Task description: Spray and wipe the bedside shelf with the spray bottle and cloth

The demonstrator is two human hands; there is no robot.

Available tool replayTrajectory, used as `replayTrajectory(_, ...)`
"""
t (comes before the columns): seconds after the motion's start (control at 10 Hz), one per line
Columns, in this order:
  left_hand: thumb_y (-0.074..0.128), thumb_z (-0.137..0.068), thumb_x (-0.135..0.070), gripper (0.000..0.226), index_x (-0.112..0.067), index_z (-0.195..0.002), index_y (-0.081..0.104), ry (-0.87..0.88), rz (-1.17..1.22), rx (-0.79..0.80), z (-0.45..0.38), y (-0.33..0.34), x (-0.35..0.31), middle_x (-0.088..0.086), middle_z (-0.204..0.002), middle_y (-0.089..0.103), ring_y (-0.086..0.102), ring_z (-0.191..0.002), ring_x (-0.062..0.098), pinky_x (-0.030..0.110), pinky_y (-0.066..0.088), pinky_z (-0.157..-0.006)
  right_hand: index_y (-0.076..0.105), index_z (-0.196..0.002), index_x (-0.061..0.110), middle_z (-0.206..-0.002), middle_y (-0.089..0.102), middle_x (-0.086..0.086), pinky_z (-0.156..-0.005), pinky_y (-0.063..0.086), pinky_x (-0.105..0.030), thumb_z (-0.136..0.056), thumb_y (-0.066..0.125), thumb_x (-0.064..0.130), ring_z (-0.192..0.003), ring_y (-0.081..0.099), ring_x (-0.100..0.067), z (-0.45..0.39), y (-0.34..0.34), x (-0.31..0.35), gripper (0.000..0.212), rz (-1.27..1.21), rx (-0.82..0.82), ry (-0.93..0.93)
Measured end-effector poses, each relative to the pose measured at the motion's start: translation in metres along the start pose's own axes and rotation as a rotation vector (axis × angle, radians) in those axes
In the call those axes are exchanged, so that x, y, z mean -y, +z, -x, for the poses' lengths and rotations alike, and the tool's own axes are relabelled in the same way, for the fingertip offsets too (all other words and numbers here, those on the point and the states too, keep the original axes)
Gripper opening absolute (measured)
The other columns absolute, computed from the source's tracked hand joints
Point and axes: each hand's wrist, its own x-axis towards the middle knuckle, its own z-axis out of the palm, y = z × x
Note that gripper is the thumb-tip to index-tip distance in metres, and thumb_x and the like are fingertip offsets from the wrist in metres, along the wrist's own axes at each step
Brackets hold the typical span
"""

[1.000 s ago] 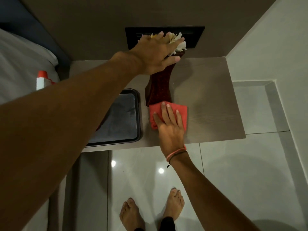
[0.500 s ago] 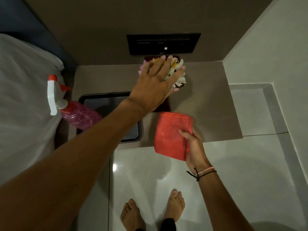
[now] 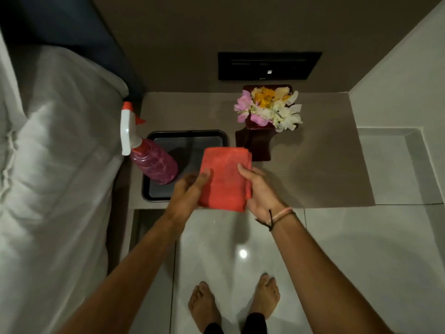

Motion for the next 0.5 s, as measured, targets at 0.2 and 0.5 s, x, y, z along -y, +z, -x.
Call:
replayTrajectory(0.2, 0.065, -0.097, -0.01, 0.041, -0.003, -0.136, 0.053, -0.022, 0.159, -0.109, -0.03, -0.007, 0.016, 0.019, -0.134, 0.065, 0.069, -0.105, 0.026, 0.034, 0.061, -0.081, 0.068, -0.113, -0.002, -0.117, 0.071, -0.028, -0.093, 0.058, -0.046, -0.089, 0.07, 0.009, -0.097, 0.069, -0.03, -0.039, 0.039, 0.004, 0.026, 0.402, -0.154, -0.161)
replayTrajectory(0.5, 0.062, -0.097, -0.015, 0.038, -0.005, -0.134, 0.057, -0.015, -0.383, -0.123, 0.003, 0.008, -0.024, 0.022, -0.129, 0.067, 0.064, -0.12, 0.038, 0.04, 0.052, -0.097, 0.054, -0.138, 0.005, -0.14, 0.058, -0.017, -0.103, 0.039, -0.028, -0.088, 0.058, -0.001, -0.132, 0.052, -0.03, 0.007, 0.017, 0.02, 0.051, 0.843, -0.112, -0.166)
